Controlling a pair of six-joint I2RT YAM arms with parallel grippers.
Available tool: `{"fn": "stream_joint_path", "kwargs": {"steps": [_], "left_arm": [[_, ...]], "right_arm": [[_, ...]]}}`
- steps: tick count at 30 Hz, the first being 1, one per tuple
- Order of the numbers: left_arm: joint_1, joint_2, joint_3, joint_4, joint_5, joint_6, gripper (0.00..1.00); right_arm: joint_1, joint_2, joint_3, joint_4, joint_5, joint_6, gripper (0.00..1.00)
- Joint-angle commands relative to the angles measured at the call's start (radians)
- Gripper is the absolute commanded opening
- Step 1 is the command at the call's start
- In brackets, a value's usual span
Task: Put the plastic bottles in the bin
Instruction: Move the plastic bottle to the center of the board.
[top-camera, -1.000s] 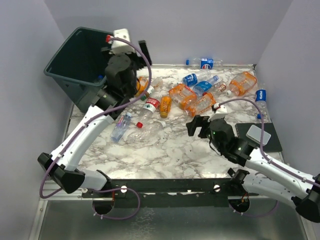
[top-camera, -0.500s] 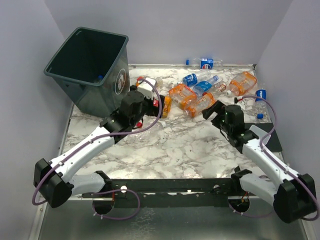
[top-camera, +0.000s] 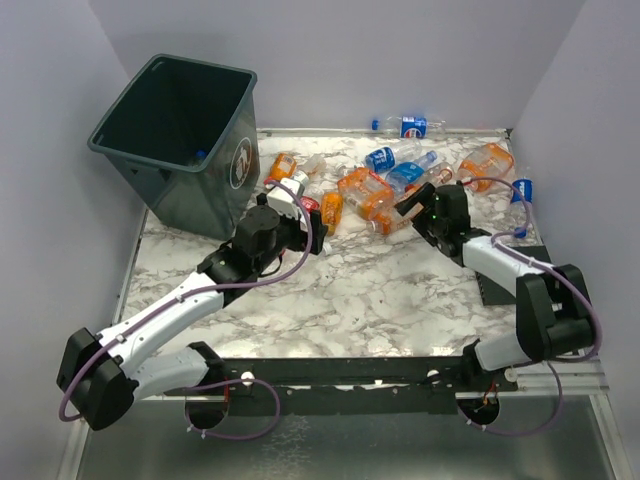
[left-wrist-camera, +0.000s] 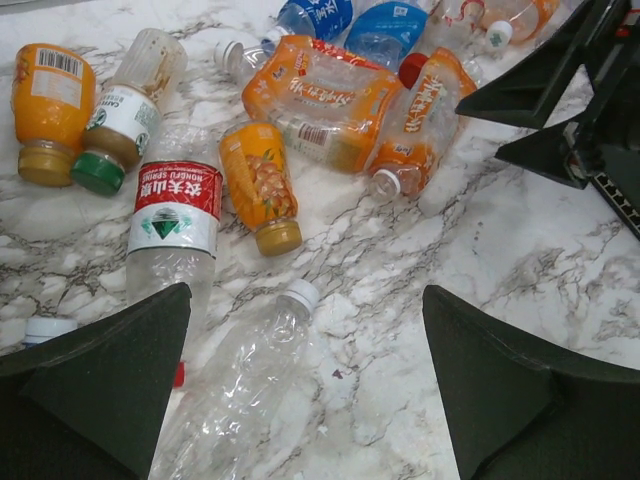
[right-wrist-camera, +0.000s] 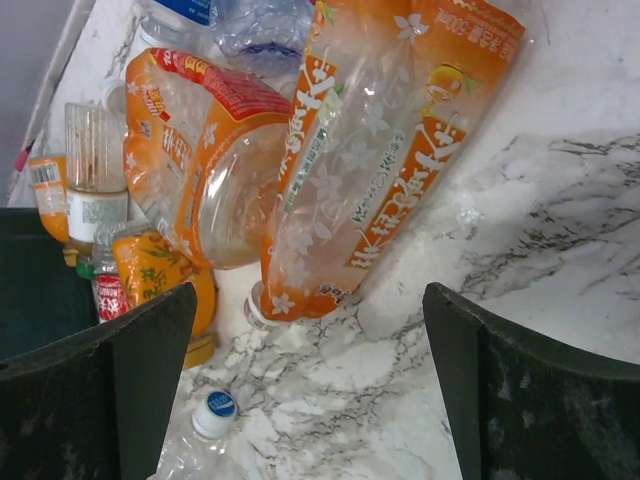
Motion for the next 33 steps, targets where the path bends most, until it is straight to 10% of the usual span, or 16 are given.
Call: {"fn": "stream_joint_path", "kwargs": {"steps": [1, 17, 33], "left_arm": [[-0.001, -0.032, -0.015, 0.048, 0.0, -0.026, 0.99], [-0.003, -0.002, -0.008, 0.031, -0.028, -0.029, 0.99], [-0.001, 0.012, -0.003, 0.025, -0.025, -0.033, 0.99]], "right_arm": [[-0.002, 0.09, 0.088, 0.032, -0.017, 0.038, 0.99], [-0.002, 0.339, 0.289, -0.195, 0.168, -0.086, 0.93], [0.004, 0.135, 0.082, -0.123, 0.098, -0.196, 0.55]]}}
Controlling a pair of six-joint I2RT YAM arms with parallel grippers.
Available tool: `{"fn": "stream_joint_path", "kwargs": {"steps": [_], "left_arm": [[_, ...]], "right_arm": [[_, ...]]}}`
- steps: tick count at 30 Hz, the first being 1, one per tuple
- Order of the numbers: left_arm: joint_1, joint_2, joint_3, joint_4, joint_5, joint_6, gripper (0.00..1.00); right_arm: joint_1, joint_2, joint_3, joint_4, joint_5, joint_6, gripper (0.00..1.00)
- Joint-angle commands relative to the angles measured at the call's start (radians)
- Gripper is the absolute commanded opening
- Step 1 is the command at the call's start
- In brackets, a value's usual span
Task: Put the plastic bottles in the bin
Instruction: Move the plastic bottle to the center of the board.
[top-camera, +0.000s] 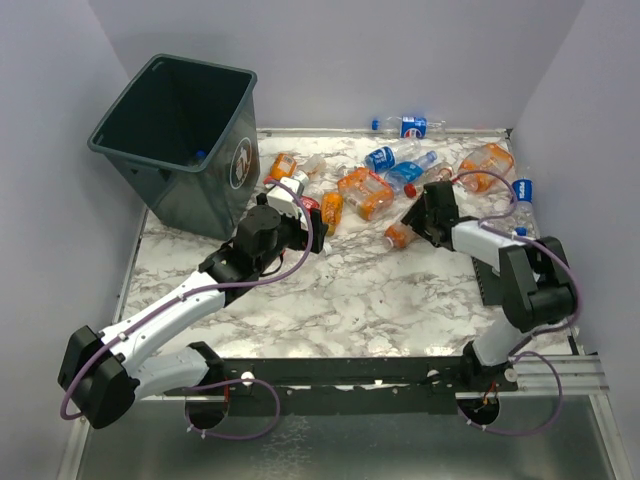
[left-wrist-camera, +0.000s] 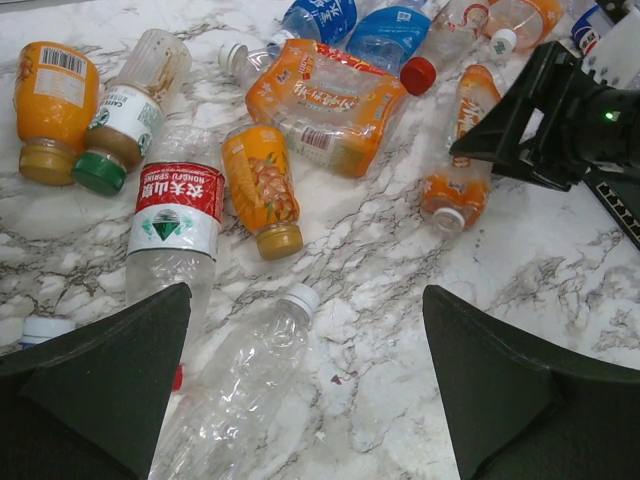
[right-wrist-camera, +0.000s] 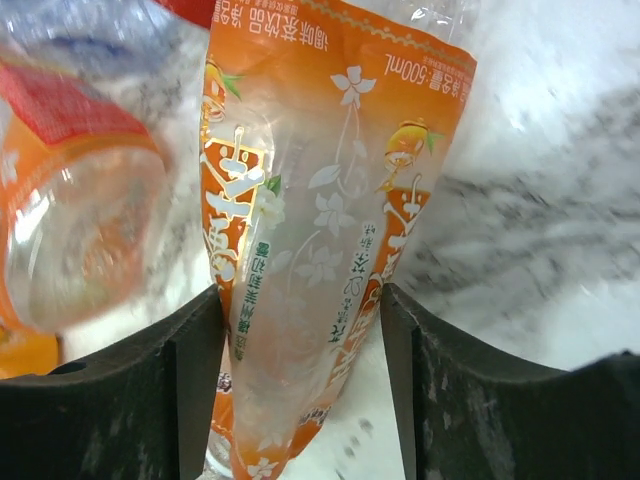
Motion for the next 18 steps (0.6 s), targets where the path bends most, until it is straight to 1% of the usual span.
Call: {"fn": "stream_joint_path", "kwargs": {"steps": [1, 3, 5, 8, 12, 13, 16, 18], "left_arm": [[-0.003, 0.006, -0.002, -0.001, -0.009, -0.014, 0.99], [-0.002, 0.006, -0.001, -0.001, -0.005, -0.016, 0.99], [-0.003, 0.008, -0.001, -0.001, -0.003, -0.016, 0.99], [-0.002, 0.012, -0.001, -0.001, 0.002, -0.017, 0.99], [-0.002, 0.022, 0.001, -0.001, 0.004, -0.018, 0.99], [-0.002, 0.024, 0.002, -0.001, 0.006, -0.018, 0.99], [-0.002, 0.031, 0.002, -0.001, 0.008, -0.019, 0.99], [-0.001, 0.032, -0.001, -0.002, 0.007, -0.019, 0.99]], "right_arm": [[0.007, -0.157, -0.136, 0.023, -0.052, -0.072, 0.54], [0.011, -0.235, -0.19, 0.023, -0.105, -0.104, 0.54], [0.015, -0.303, -0.238, 0.05, -0.19, -0.155, 0.54], [0.045, -0.397, -0.28, -0.002, -0.261, -0.23, 0.53], [0.096, -0.484, -0.311, -0.076, -0.268, -0.288, 0.54], [0.098, -0.495, -0.315, -0.097, -0.254, -0.278, 0.58], [0.097, -0.512, -0.322, -0.15, -0.178, -0.24, 0.78], [0.096, -0.516, -0.323, -0.167, -0.134, -0.201, 0.88]]}}
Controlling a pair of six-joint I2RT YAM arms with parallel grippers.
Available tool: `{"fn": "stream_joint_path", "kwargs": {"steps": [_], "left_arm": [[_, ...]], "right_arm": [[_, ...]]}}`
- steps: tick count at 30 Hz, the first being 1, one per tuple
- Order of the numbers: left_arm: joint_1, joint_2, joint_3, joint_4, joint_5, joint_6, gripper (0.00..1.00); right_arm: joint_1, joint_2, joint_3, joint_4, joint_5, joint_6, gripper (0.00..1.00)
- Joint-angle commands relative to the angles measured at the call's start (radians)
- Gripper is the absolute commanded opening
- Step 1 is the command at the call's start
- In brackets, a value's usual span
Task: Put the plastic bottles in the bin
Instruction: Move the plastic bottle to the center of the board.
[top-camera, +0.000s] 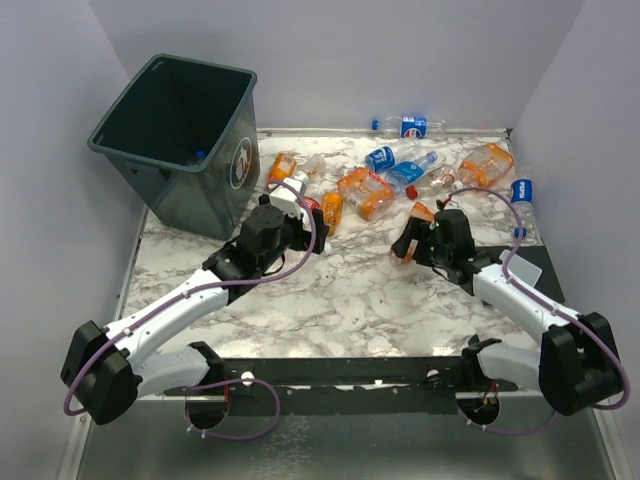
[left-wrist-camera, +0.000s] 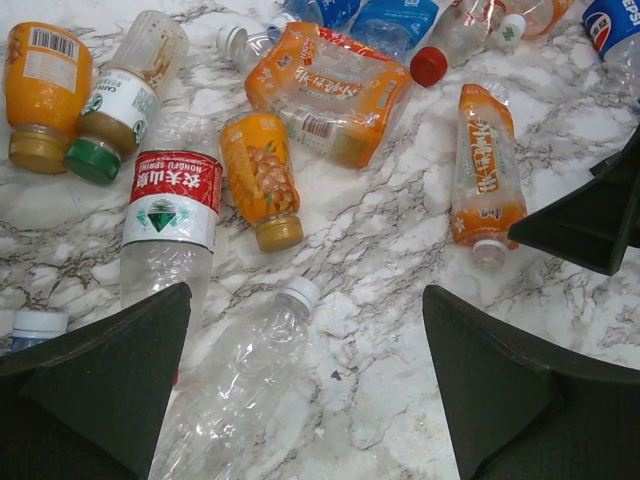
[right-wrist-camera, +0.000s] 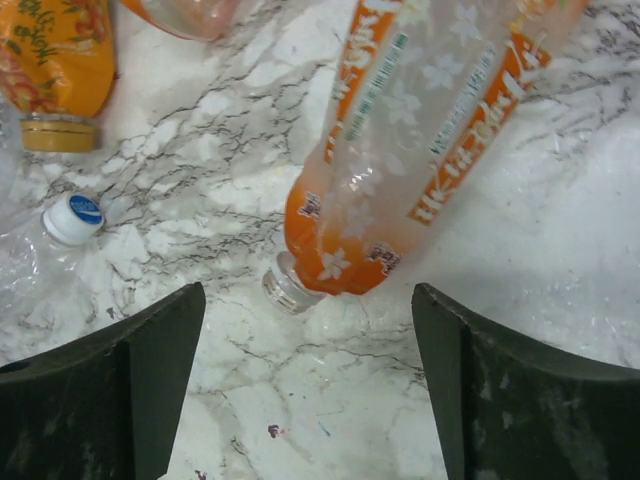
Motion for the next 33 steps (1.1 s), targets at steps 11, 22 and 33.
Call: {"fn": "stream_joint_path", "kwargs": {"steps": [11, 22, 33], "left_arm": [[-0.021, 0.008, 0.0, -0.01, -0.01, 0.002, 0.99], [-0.058, -0.008, 0.006, -0.011, -0.041, 0.022, 0.99], [-0.059, -0.027, 0.009, -0.034, -0.04, 0.022, 0.99]], "right_arm": [[-0.065, 0.125, 0.084, -0.064, 0.15, 0.16, 1.0], [-0.116, 0.367, 0.175, 0.013, 0.055, 0.115, 0.89], [-0.032, 0.296, 0.184, -0.045, 0.079, -0.091, 0.5]]}}
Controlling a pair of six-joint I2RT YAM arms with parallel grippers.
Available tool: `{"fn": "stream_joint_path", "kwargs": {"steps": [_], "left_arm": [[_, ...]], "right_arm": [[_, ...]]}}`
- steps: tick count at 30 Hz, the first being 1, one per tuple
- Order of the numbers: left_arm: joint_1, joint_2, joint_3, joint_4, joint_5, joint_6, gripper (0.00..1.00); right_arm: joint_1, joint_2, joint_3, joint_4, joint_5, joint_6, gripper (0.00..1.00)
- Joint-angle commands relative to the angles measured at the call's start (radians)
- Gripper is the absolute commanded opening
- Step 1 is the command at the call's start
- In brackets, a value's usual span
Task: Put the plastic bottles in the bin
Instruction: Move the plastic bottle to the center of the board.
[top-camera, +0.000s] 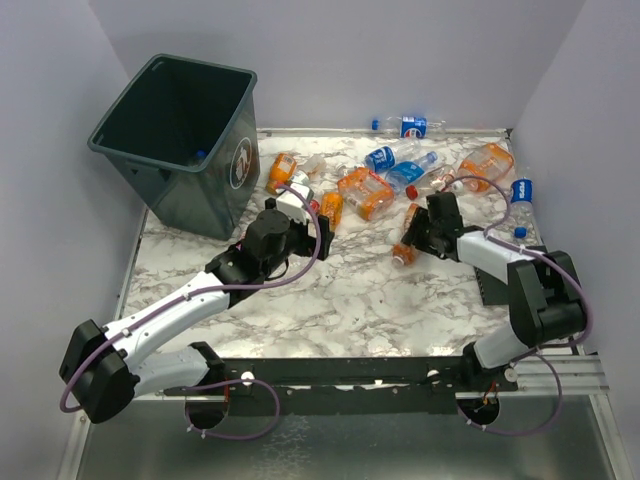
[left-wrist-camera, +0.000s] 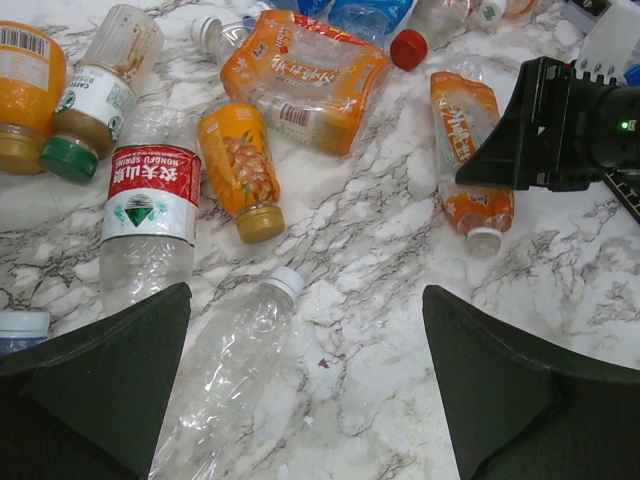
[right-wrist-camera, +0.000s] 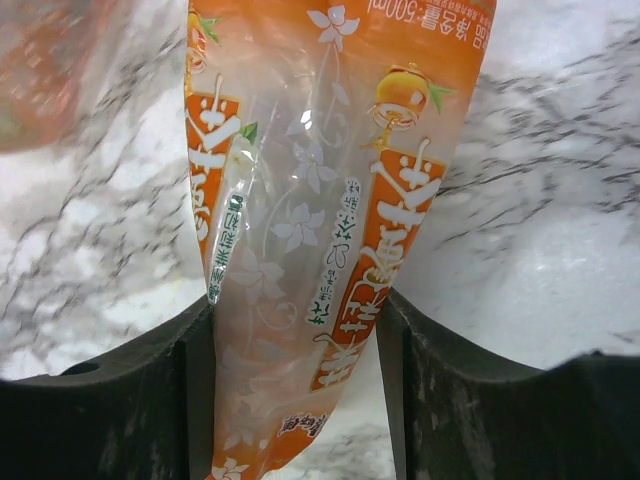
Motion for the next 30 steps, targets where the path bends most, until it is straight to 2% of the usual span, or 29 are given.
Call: {"fn": "stream_joint_path", "kwargs": {"steps": [1, 7, 11, 14, 18, 25, 28, 30], "left_arm": [[-0.005, -0.029, 0.008, -0.018, -0.026, 0.01, 0.99], [-0.006, -0.044, 0.008, -0.017, -0.059, 0.002, 0.99], [-0.005, -0.072, -0.002, -0.015, -0.142, -0.009, 0.99], [-0.005, -0.105, -0.014, -0.015, -0.226, -0.022, 0.99], [-0.005, -0.147, -0.036, -0.001, -0.297, -0.026, 0.99], [-0.005, -0.138, -0.042, 0.0, -0.286, -0.023, 0.99], [-0.005, -0.122, -0.039, 0.0, -0.266, -0.022, 0.99], [-0.005, -0.116, -0.039, 0.0, -0.254, -0.021, 0.99]], "right_arm": [[0.112, -0.12, 0.005, -0.059, 0.041, -0.137, 0.49], [0.464, -0.327, 0.034, -0.168, 0.169, -0.346, 0.49], [0.656, -0.325, 0.073, -0.31, 0.308, -0.41, 0.49], [0.763, -0.286, 0.078, -0.355, 0.384, -0.425, 0.49], [0.801, -0.228, 0.095, -0.364, 0.413, -0.401, 0.49], [0.798, -0.097, 0.146, -0.423, 0.411, -0.296, 0.53], [0.773, -0.033, 0.179, -0.485, 0.382, -0.22, 0.63], [0.771, -0.023, 0.18, -0.499, 0.37, -0.187, 0.79]]}}
